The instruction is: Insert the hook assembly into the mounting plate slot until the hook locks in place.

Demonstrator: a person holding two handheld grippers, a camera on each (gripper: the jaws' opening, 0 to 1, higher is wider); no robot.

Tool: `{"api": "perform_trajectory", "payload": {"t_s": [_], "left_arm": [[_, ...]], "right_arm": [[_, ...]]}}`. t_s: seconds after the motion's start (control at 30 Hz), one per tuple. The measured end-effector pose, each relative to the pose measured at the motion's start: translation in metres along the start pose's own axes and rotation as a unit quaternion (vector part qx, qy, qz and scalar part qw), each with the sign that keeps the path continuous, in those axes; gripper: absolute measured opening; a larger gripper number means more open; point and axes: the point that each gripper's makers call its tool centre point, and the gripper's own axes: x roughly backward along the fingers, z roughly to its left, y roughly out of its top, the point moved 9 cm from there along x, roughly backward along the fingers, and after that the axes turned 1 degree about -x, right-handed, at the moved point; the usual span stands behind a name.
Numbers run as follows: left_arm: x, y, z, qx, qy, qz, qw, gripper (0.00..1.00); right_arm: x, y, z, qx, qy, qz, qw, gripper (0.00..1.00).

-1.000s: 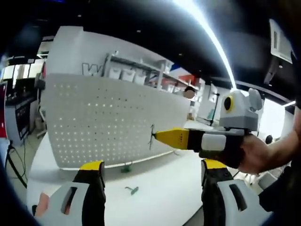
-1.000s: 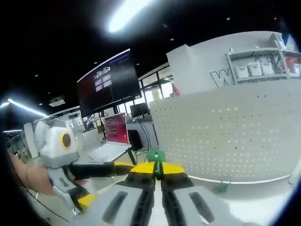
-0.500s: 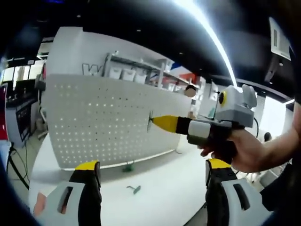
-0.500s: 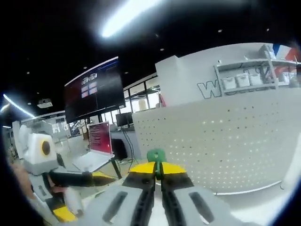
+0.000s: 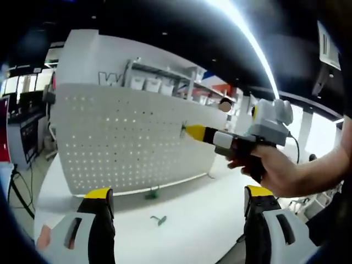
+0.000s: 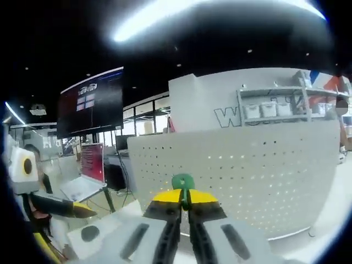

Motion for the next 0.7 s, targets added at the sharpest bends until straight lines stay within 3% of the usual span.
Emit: {"api": "perform_trajectory", "payload": {"t_s": [0.7], "left_arm": [[0.002,0.008,0.006,0.005,-0.002,-0.004,1.0,1.0]], "right_arm": [[-0.051,0.022,-0.048,0.006,-0.07,-0.042,0.9966,0.01]]}}
